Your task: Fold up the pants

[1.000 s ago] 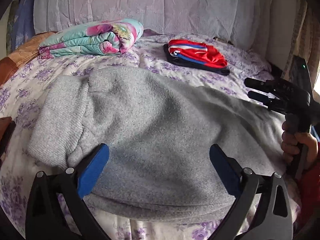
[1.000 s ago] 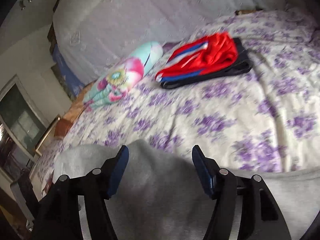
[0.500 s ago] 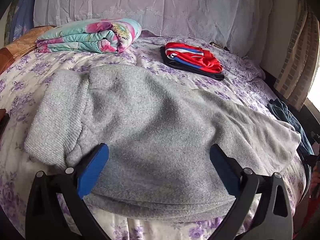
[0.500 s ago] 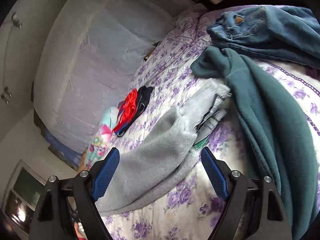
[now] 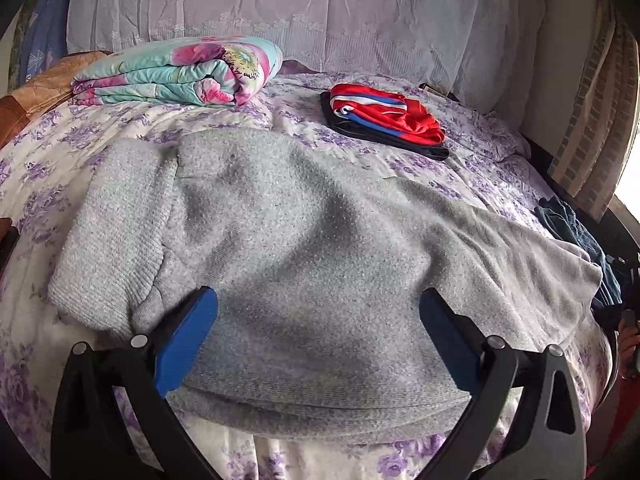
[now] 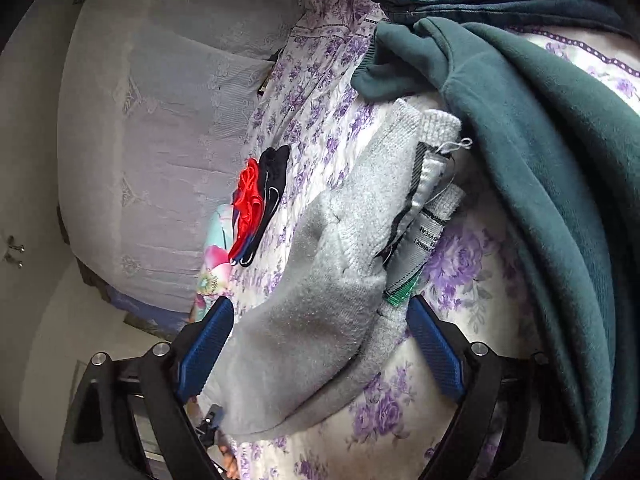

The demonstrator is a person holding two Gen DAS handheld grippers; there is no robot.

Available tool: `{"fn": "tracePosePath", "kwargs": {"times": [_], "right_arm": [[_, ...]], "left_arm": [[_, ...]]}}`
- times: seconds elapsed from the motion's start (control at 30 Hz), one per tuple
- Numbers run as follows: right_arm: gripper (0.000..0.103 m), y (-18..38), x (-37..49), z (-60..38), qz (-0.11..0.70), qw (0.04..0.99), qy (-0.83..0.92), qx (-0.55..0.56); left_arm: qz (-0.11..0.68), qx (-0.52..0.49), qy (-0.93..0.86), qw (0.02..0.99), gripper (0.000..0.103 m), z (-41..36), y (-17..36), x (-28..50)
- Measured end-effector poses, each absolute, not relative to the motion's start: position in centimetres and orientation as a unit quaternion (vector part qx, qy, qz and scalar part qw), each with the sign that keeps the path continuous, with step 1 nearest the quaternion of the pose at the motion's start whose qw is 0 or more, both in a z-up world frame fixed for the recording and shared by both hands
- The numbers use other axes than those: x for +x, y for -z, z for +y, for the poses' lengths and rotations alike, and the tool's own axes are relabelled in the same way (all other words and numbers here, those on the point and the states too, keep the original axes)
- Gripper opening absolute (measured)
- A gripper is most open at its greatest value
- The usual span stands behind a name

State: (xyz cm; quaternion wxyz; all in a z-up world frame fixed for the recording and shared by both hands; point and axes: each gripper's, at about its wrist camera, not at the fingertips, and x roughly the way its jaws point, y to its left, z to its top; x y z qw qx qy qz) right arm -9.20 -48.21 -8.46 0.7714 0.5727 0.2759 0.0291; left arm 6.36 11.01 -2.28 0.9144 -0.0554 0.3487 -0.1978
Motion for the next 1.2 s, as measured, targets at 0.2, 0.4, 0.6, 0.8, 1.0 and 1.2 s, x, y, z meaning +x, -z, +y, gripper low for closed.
{"fn": "tracePosePath", "kwargs": {"times": [0.2, 0.4, 0.6, 0.8, 1.0, 1.2], "right_arm": [[0.056, 8.6, -8.1, -48.9, 0.248, 0.786, 0.021, 0.566], [0.025, 7.2, -9.8, -48.1, 0.211, 0.849, 0.028, 0.484], [0.025, 7.3, -8.3, -48.4, 0.252, 0.869, 0.050, 0.422], [0.057, 7.7, -8.0, -48.3, 0.256, 0.868, 0.027, 0.424], [0.059, 7.7, -8.4, -48.6, 0.246, 0.865, 0.018, 0.437], [0.059, 7.9, -8.6, -48.8, 0.245, 0.863, 0.024, 0.441]], "left_arm": [[0.368, -0.152, 0.317, 0.861, 0.098, 7.8, -0.5, 6.0], [0.373, 0.037, 0.334, 0.865, 0.098, -5.5, -2.7, 6.3], [0.428, 0.081, 0.307, 0.846, 0.099, -6.7, 3.3, 6.1], [0.413, -0.013, 0.358, 0.837, 0.098, -6.2, -0.4, 4.9], [0.394, 0.026, 0.383, 0.835, 0.098, -15.7, -3.1, 6.0], [0.398, 0.138, 0.316, 0.850, 0.098, -19.4, 2.7, 4.0]]}}
